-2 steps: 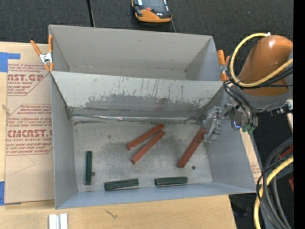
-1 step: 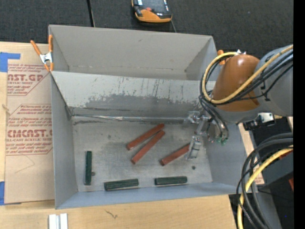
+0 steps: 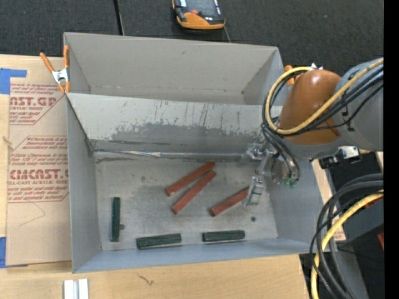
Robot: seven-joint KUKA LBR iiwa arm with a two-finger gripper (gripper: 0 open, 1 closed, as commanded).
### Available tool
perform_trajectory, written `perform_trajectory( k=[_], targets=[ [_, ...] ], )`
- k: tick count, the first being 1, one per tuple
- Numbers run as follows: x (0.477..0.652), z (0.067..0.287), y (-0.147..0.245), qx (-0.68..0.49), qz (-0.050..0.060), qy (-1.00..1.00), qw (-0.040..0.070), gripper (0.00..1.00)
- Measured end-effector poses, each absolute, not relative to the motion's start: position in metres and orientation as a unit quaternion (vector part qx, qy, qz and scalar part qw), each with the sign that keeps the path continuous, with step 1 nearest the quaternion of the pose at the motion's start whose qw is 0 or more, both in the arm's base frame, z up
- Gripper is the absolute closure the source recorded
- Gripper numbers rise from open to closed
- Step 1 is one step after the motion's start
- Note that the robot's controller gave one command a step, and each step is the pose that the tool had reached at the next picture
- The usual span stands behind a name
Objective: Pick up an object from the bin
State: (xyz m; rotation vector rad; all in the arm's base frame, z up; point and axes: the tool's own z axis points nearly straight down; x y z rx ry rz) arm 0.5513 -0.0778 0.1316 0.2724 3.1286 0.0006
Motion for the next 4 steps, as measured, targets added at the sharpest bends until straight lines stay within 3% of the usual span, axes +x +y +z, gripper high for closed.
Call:
perform_trajectory(
  k=[1,2,3,4],
  targets=[
    [0.551,0.131,-0.078,0.088,0.0,0.996,0.001,0.0],
    [0.535,0.099,-0.074,0.062,0.001,0.998,-0.001,0.0],
    [0.547,0.08,-0.126,-0.096,0.0,0.995,0.001,0.0],
    [0.533,0.07,-0.084,0.051,0.001,0.999,0.001,1.0]
  ],
)
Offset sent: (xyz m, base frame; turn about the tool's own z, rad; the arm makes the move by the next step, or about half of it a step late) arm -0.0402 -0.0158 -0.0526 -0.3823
